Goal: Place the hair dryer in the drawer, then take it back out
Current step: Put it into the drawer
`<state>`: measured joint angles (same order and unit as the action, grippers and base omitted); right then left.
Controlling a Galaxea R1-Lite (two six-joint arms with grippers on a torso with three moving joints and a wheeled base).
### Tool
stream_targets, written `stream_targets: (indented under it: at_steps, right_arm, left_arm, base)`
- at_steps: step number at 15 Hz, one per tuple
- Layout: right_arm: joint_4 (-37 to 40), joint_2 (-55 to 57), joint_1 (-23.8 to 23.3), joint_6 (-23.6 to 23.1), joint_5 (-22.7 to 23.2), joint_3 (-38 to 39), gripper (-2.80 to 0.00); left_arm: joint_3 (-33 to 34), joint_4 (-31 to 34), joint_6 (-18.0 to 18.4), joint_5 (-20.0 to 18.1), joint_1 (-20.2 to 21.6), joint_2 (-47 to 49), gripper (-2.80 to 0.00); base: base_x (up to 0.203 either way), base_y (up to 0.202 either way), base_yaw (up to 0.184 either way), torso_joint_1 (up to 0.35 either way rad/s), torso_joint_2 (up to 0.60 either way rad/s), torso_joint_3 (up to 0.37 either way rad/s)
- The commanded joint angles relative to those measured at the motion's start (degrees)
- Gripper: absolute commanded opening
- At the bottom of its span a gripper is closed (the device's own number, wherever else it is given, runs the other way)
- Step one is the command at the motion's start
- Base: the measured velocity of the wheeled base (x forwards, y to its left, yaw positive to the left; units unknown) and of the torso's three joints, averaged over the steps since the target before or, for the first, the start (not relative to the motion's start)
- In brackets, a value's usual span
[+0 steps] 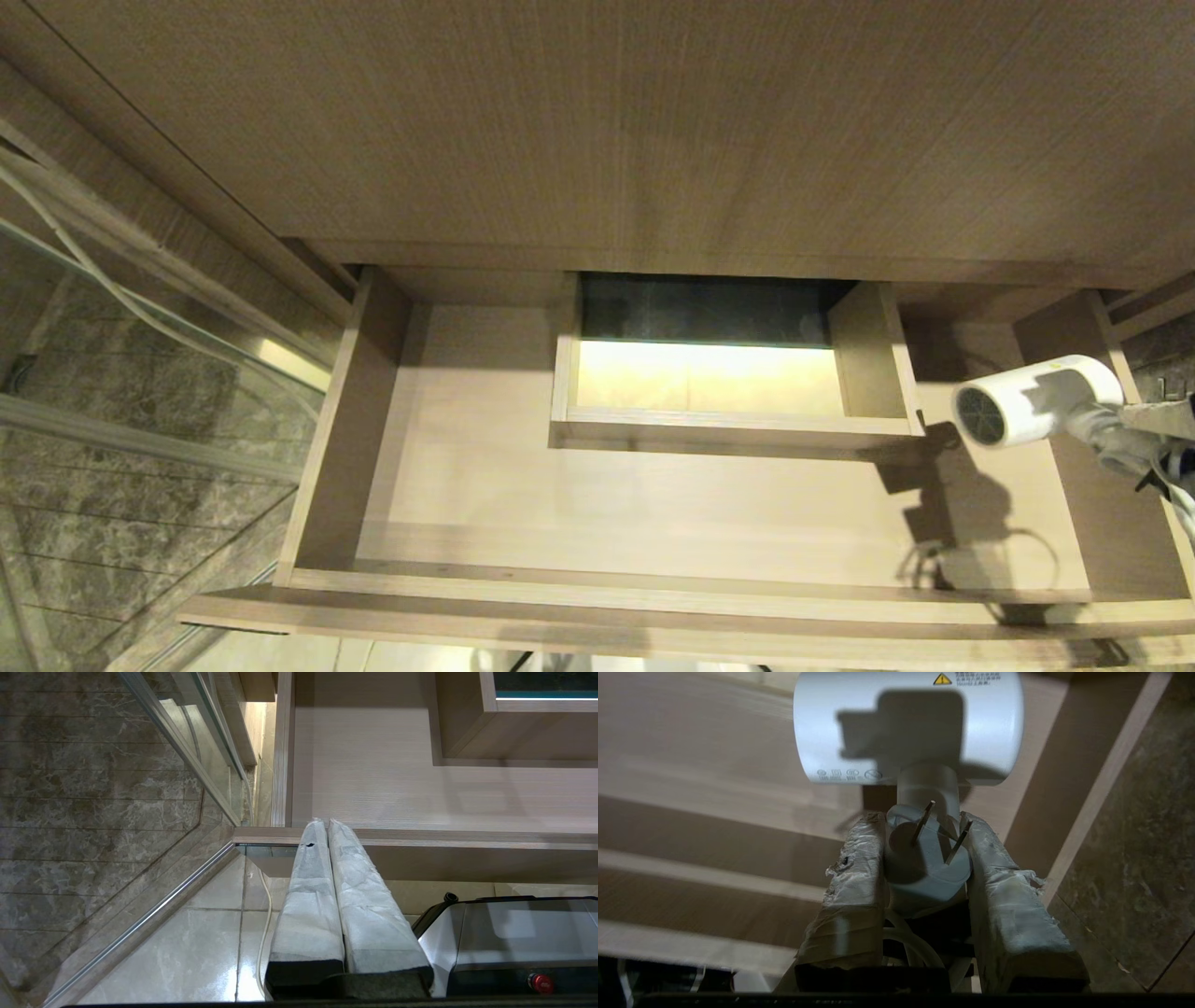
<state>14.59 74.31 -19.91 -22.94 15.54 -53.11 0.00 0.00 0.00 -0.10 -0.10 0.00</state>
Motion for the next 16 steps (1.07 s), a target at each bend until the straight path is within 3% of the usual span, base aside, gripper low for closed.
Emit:
stream_targets:
  at_steps: [1,6,14,15,16]
  right_arm:
    - [-1.4,9.3,-2.2,-0.1,-0.6,-3.2,-2.8]
    - [-13.1,20.9,-2.7,-0.2,-1.0,-5.6,-2.8]
    - [-23.7,36.4,-2.7,-2.8,-1.3,-14.4,-2.8]
    - [-25.8,37.7,-2.7,-3.4,-1.5,-15.4,0.0]
    - [-27.0,38.0,-2.7,-4.2,-1.7,-15.4,0.0]
  left_arm:
    - [0.1,0.0,0.0,0.0,0.0,0.0,-2.8]
    - [0.1,0.0,0.0,0.0,0.0,0.0,-2.8]
    - [0.1,0.0,0.0,0.0,0.0,0.0,-2.8]
    - [0.1,0.0,0.0,0.0,0.0,0.0,-2.8]
    - [0.1,0.0,0.0,-0.1,0.0,0.0,-2.8]
  base:
    - [0.0,0.0,0.0,0.0,0.0,0.0]
    - [0.0,0.0,0.0,0.0,0.0,0.0]
    - [0.0,0.0,0.0,0.0,0.0,0.0]
    - [0.0,0.0,0.0,0.0,0.0,0.0]
    - [0.0,0.0,0.0,0.0,0.0,0.0]
